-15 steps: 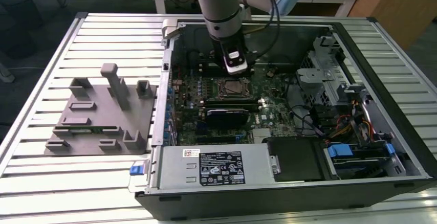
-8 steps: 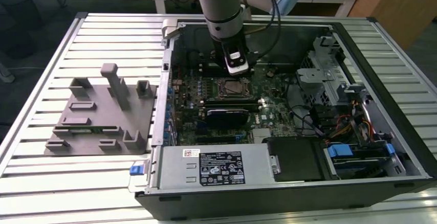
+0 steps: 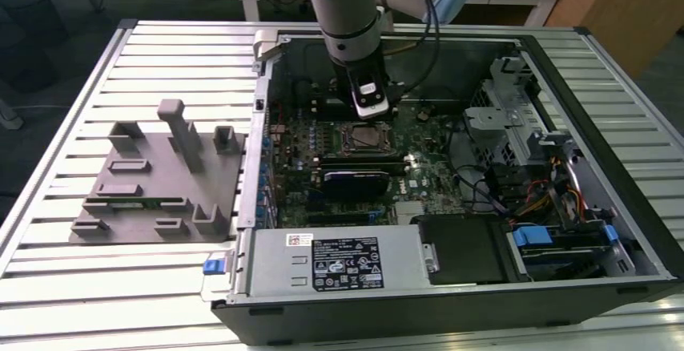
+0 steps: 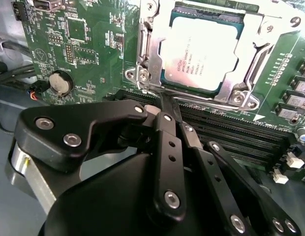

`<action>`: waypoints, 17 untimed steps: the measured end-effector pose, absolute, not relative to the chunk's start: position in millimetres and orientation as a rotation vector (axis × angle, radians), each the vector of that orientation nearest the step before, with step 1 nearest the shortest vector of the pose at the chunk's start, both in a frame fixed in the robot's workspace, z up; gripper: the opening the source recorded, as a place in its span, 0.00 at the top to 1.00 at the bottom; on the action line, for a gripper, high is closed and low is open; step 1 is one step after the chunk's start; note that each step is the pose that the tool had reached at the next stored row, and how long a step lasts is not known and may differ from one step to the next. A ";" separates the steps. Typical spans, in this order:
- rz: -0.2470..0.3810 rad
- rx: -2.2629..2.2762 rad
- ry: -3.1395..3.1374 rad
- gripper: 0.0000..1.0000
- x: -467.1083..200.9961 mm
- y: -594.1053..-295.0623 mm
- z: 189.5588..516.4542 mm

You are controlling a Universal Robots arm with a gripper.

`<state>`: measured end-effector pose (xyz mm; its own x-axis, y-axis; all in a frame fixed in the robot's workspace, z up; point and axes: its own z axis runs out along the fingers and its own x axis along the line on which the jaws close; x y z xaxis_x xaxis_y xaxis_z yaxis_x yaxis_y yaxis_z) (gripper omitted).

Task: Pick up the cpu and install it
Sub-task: 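Install the first cpu locking lever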

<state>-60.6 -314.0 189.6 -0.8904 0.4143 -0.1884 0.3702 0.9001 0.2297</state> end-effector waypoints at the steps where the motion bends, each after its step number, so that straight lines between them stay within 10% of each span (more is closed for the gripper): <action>1: 0.276 0.593 2.832 0.89 -60.6 -314.1 189.9; 17: 0.275 0.593 2.835 0.89 -59.9 -314.1 206.6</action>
